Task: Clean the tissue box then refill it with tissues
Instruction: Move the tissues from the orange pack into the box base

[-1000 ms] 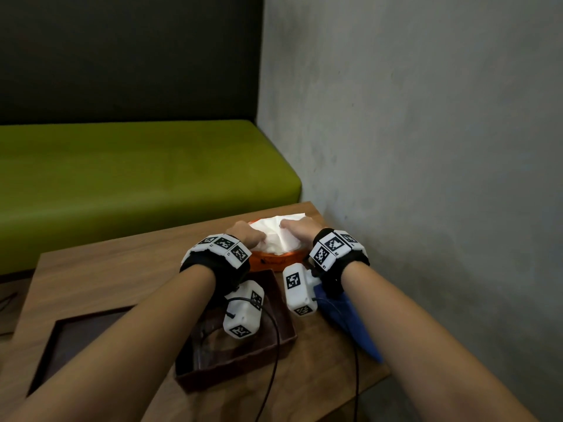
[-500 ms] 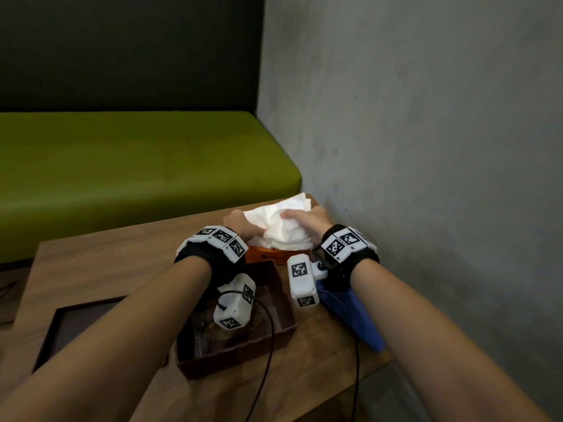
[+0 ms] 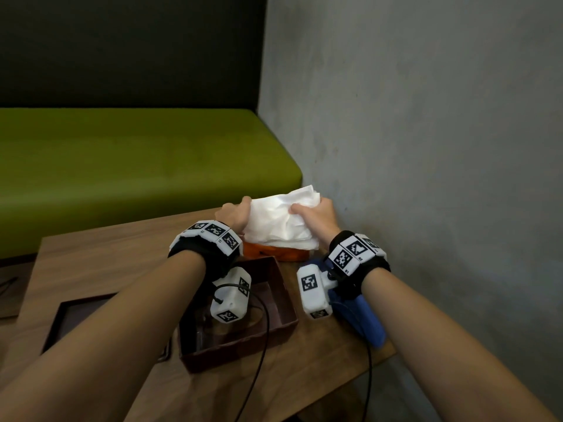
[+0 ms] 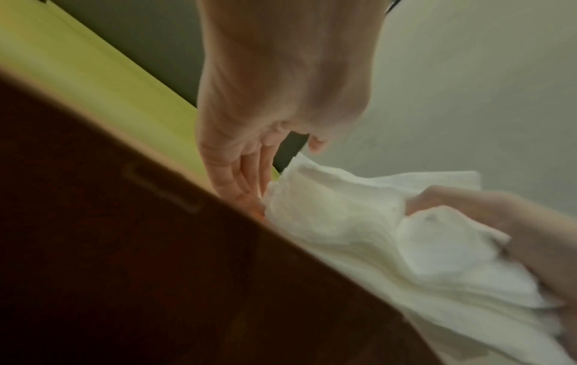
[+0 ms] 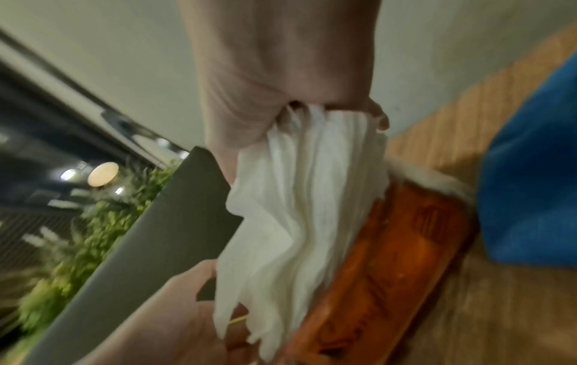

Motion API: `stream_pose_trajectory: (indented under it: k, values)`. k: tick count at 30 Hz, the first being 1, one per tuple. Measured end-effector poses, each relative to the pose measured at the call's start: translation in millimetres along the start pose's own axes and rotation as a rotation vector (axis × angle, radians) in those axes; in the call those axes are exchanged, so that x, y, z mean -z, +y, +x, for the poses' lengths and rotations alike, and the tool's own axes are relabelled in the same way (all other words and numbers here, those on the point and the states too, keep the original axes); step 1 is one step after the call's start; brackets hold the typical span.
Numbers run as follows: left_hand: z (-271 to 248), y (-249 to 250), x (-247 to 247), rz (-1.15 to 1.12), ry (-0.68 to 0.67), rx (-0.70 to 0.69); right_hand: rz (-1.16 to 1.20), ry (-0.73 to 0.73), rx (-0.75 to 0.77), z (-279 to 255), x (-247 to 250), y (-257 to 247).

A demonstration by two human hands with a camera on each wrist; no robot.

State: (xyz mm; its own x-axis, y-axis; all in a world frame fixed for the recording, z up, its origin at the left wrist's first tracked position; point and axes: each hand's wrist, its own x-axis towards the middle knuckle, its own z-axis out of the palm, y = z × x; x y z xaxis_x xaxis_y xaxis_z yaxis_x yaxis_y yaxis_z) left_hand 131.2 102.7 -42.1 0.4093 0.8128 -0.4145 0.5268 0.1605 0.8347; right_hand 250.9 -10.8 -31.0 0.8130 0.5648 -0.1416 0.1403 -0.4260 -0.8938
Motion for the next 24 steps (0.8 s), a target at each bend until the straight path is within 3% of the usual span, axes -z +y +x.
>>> stream_pose_trajectory:
  k: [6, 9, 11, 12, 14, 16, 20, 22, 24]
  values:
    - [-14, 2, 8, 0.001, 0.021, -0.007, 0.107, -0.008, 0.232, -25, 29, -37]
    - [-39, 9, 17, 0.089, -0.038, -0.128, 0.275, -0.145, 0.253, -39, 44, -57]
    - [-63, 13, 28, -0.041, -0.073, -0.091, 0.354, -0.21, 0.209, -50, 46, -64]
    - [-71, 14, 34, -0.153, -0.128, -0.068, 0.381, -0.23, 0.177, -55, 44, -64]
    - [-79, 17, 50, -0.464, -0.379, -0.03, 0.401, -0.246, 0.109, -66, 36, -59]
    - [-81, 11, 71, -0.59, -0.504, 0.031, 0.387, -0.235, 0.024, -79, 27, -49]
    - [-90, -13, 111, -0.199, -0.779, -0.069, 0.363, -0.239, -0.099, -109, 8, -28]
    - [-97, -26, 120, -0.018, -0.793, -0.097, 0.217, -0.239, -0.095, -123, -2, -24]
    - [-103, -39, 118, 0.015, -0.685, -0.096, 0.013, -0.244, -0.074, -142, -7, -28]
